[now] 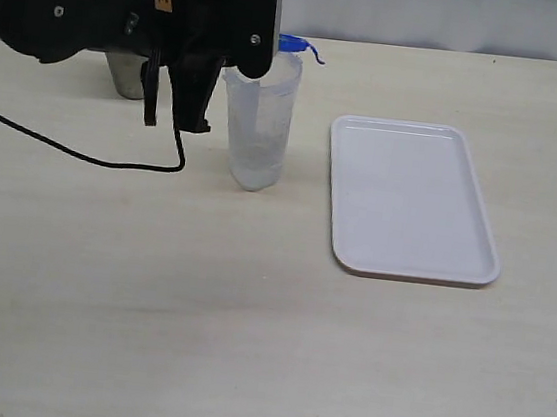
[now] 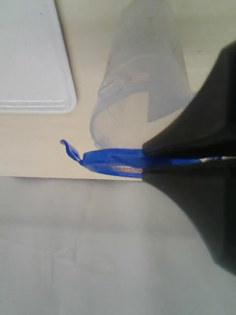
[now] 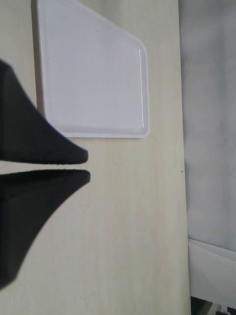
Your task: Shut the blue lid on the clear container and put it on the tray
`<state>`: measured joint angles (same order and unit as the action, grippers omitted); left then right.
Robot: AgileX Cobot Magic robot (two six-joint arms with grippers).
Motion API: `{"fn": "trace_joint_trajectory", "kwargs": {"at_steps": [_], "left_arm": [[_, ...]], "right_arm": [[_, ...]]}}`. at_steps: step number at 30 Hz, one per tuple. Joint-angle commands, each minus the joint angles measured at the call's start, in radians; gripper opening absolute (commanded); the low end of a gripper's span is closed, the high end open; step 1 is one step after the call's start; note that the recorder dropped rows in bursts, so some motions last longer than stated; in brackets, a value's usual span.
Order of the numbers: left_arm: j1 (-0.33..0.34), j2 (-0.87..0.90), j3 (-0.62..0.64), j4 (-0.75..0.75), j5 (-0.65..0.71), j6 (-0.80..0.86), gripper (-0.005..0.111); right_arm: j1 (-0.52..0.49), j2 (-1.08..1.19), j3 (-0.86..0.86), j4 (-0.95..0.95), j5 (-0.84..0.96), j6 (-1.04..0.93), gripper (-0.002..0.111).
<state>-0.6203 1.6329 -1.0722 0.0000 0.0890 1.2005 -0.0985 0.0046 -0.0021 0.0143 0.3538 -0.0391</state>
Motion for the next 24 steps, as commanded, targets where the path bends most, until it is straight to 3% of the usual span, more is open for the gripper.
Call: {"fn": "trace_joint_trajectory", "kwargs": {"at_steps": [1,24], "left_arm": [[-0.008,-0.009,0.0,0.0,0.032,-0.001,0.0],[-0.008,-0.004,0.0,0.0,0.093,-0.001,0.0]], "right_arm": [[-0.004,-0.005,0.002,-0.001,-0.011,0.001,0.004],[-0.004,-0.005,0.002,-0.001,-0.011,0.001,0.004]]}}
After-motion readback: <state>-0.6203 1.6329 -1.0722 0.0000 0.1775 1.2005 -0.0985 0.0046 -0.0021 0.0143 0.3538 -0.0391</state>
